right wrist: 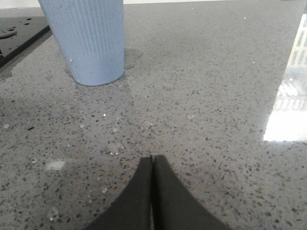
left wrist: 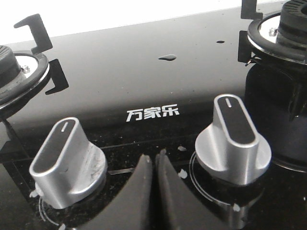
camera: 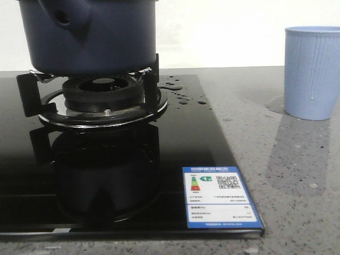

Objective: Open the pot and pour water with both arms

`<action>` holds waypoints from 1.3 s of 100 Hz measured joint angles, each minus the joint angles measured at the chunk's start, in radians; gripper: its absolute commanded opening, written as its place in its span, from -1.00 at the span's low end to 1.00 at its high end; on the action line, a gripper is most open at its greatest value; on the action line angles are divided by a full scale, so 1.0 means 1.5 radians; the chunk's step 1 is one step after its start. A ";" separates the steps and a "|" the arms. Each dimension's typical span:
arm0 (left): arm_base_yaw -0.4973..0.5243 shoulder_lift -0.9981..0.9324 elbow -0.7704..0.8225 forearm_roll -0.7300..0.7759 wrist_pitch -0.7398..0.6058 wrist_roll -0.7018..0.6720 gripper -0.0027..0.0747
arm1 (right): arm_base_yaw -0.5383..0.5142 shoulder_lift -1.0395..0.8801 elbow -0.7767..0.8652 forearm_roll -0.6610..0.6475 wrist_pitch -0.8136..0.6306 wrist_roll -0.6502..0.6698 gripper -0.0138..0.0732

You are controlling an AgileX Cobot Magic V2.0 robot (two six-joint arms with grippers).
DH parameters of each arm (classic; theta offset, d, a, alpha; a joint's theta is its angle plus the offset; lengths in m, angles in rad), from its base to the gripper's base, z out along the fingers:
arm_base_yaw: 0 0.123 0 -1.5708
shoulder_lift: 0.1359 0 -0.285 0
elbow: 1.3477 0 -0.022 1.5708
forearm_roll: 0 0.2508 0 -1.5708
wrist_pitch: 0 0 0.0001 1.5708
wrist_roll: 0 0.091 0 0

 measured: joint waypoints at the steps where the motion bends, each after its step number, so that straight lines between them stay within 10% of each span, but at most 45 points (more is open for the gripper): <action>1: 0.000 0.000 0.000 0.000 0.000 0.000 -0.98 | 0.000 0.000 0.000 0.000 0.000 0.000 -0.84; 130: 0.000 0.000 0.000 0.000 0.000 0.000 -0.98 | 0.000 0.000 0.000 0.000 -0.015 0.000 -0.84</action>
